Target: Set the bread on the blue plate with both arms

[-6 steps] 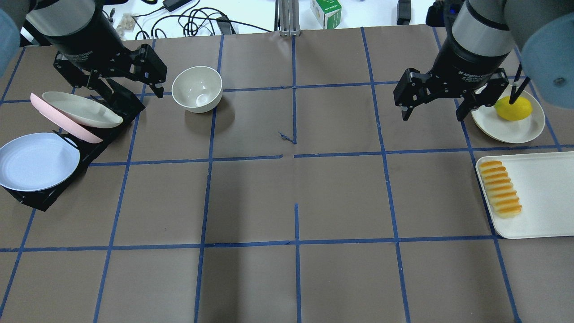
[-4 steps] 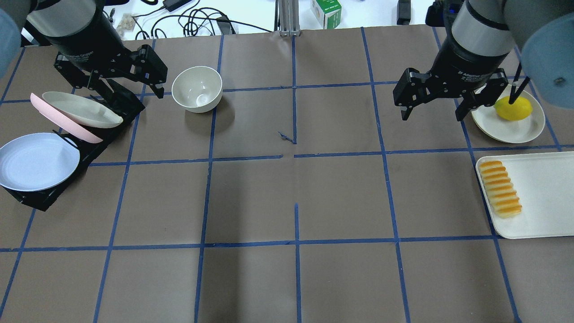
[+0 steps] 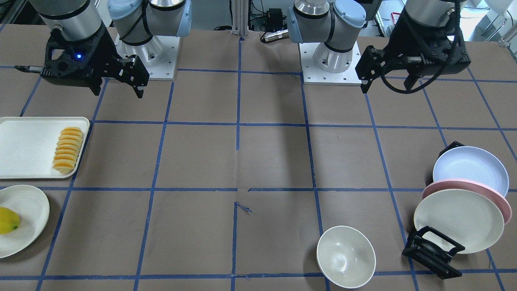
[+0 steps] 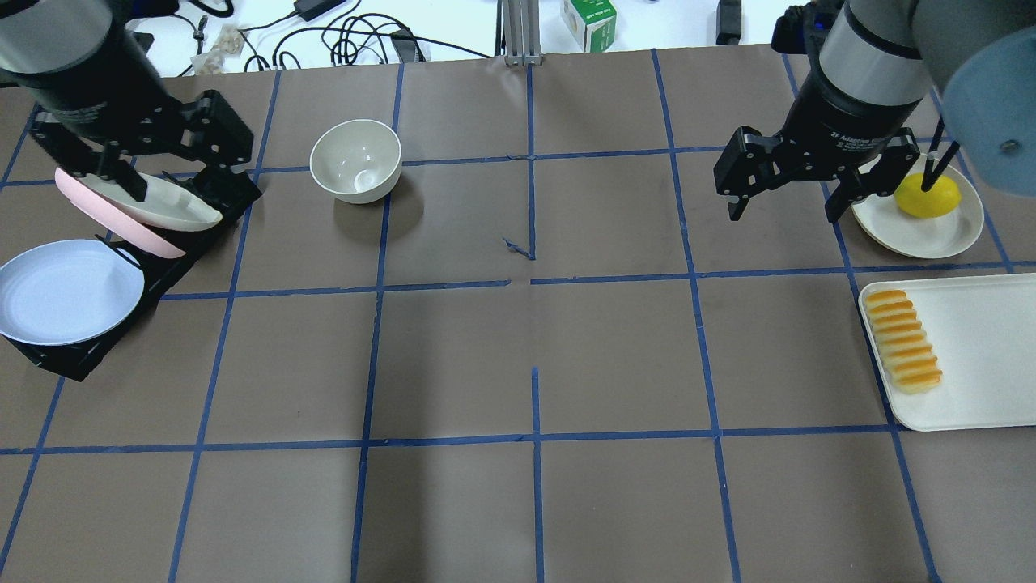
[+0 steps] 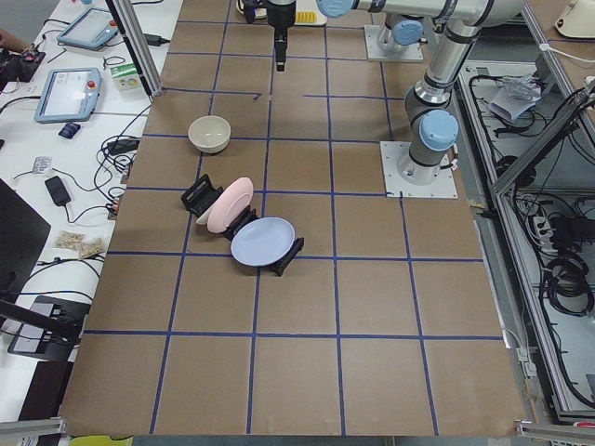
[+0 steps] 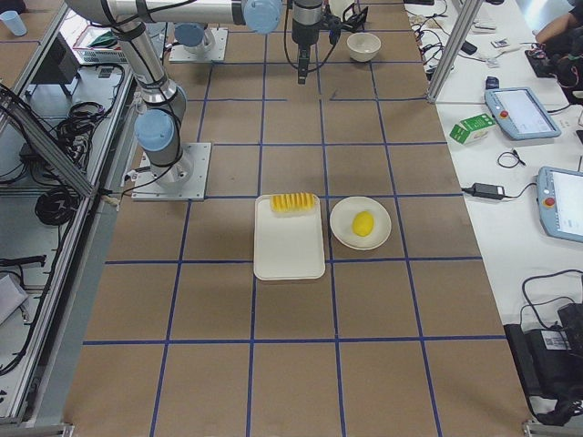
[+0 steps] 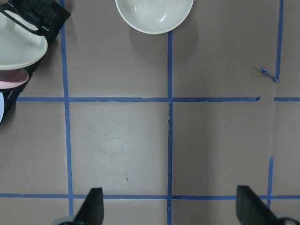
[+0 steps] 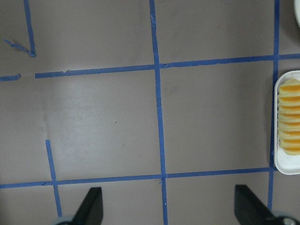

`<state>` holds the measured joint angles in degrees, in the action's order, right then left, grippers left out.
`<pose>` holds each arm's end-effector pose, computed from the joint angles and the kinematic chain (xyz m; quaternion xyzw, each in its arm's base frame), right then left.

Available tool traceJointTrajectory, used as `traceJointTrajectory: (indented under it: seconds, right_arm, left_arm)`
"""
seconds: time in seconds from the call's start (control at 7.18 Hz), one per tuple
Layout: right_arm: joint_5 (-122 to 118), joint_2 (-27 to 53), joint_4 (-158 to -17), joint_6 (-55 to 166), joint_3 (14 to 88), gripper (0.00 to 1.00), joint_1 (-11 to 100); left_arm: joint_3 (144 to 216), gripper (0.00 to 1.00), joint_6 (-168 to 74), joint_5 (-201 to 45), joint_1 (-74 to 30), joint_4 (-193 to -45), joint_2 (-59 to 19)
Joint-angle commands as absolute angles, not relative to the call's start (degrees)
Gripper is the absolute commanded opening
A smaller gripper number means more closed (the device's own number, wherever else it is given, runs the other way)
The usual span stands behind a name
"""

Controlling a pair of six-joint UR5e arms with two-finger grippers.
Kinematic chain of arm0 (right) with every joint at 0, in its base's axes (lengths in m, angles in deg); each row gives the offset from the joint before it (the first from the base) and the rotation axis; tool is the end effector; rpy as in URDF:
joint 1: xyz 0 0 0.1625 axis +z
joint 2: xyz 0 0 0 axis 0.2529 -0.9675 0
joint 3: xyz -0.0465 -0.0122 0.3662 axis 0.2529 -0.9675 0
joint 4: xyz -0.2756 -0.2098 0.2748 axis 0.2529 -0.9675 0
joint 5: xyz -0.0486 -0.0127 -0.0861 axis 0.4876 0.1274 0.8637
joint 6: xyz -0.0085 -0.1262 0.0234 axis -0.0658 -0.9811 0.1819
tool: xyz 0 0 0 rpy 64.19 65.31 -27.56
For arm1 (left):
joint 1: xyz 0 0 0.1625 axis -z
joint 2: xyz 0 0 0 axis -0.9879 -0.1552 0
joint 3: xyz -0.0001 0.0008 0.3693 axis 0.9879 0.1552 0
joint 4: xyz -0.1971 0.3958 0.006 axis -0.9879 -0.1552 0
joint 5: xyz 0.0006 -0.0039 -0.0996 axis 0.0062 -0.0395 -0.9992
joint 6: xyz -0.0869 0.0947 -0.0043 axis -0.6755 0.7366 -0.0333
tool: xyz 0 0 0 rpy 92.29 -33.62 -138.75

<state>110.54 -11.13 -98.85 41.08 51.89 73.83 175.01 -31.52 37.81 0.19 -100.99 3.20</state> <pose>0.1216 -0.4974 0.3991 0.0318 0.9994 0.0144 0.0053 -0.0471 -0.5083 0.4561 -0.0685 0.9970 0.0075 0.0365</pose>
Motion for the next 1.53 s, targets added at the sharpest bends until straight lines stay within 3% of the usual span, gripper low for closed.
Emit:
traceJointTrajectory:
  seconds: [0.0, 0.14, 0.42, 0.84, 1.25, 1.39]
  right_arm:
    - [110.7, -11.7, -98.8, 41.1, 52.0, 1.0, 73.6]
    - [110.7, -11.4, -99.1, 41.0, 52.3, 1.0, 73.4]
    - [113.8, -10.6, -99.9, 40.7, 54.6, 1.0, 68.7]
    - [115.2, -6.9, -105.4, 18.5, 58.8, 1.0, 53.9]
    - [114.8, -4.6, -121.7, 2.1, 70.0, 1.0, 43.9]
    - [114.8, -3.0, -125.8, 0.8, 72.9, 1.0, 41.5]
  left_arm:
    - [175.3, 1.0, -32.5, 40.3, -15.1, -103.5, 3.8]
    - [176.3, 1.0, -30.4, 40.3, -23.6, -102.8, 1.6]
    - [182.8, 1.0, -20.9, 40.3, -36.5, -83.8, -6.2]
    - [184.3, 1.0, -18.0, 40.3, -38.2, -64.9, -16.9]
    - [184.8, 1.0, -17.5, 41.0, -38.4, -63.0, -22.7]
    - [184.7, 0.93, -17.5, 41.0, -38.4, -61.5, -23.8]
